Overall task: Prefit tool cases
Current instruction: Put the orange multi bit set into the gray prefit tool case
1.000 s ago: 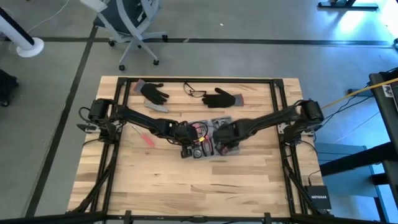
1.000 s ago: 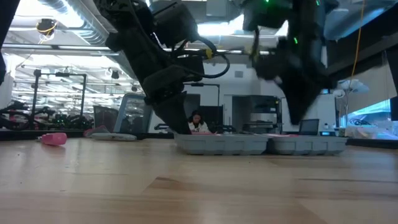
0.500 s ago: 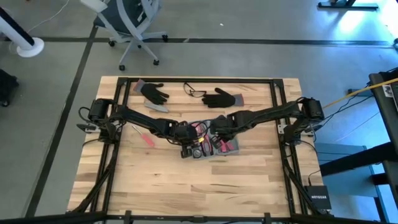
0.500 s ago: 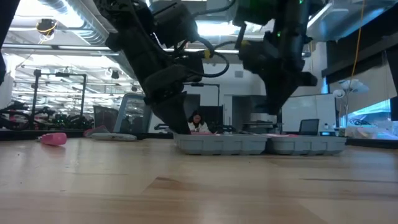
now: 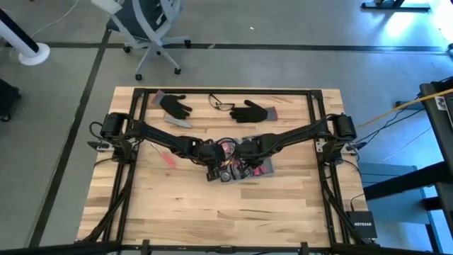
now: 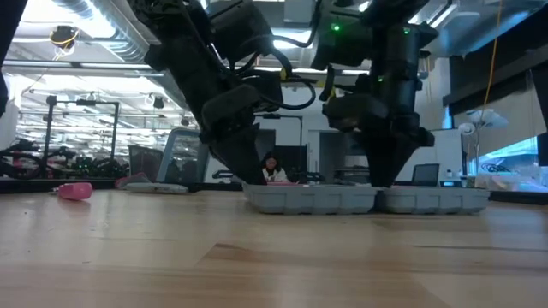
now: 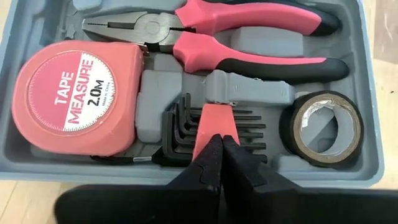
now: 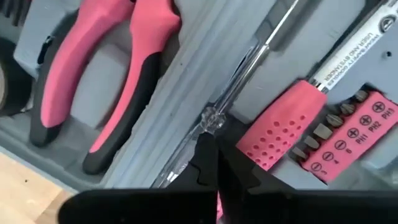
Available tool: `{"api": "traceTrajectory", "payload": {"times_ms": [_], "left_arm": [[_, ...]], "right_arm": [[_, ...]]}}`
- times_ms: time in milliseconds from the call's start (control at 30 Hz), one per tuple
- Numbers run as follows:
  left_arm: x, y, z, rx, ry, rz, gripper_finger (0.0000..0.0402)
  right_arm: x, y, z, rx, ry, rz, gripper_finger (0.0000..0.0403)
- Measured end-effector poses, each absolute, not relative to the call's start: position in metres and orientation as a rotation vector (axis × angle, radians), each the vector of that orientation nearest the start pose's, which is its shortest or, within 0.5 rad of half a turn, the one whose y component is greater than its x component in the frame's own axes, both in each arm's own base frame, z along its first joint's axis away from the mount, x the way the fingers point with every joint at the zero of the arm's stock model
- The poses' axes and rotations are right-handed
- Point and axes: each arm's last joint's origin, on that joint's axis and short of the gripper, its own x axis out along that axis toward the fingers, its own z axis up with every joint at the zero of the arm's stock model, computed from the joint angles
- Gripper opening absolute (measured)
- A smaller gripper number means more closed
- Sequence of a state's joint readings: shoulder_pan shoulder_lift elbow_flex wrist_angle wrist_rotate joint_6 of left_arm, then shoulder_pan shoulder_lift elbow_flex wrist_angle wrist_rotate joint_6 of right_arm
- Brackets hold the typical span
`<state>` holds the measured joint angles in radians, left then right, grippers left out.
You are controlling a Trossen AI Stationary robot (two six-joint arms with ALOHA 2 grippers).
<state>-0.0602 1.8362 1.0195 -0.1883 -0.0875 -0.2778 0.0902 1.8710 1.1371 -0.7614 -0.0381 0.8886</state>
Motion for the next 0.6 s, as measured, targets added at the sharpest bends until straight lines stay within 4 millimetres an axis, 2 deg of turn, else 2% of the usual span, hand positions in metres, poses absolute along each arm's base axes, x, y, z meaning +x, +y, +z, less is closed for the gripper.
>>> {"api": "traceTrajectory", "payload": {"times_ms": [133,267,333,467,600], "left_arm": [[0.352,-0.019,0.139,-0.161,0.991,0.156,0.0000],[0.351,-0.018,0.139,-0.156,0.998,0.159,0.0000],[0.351,-0.018,0.139,-0.156,0.997,0.162,0.0000],[0.351,-0.018,0.139,-0.157,0.997,0.162,0.0000],[0.351,-0.018,0.139,-0.155,0.998,0.161,0.0000]], "right_arm": [[0.329,0.027,0.163,0.691,1.391,-0.545,0.0000],[0.333,0.027,0.195,0.689,1.352,-0.535,0.0000],[0.333,0.030,0.201,0.669,1.369,-0.544,0.0000],[0.334,0.034,0.198,0.651,1.351,-0.552,0.0000],[0.326,0.037,0.172,0.649,1.456,-0.558,0.0000]]}}
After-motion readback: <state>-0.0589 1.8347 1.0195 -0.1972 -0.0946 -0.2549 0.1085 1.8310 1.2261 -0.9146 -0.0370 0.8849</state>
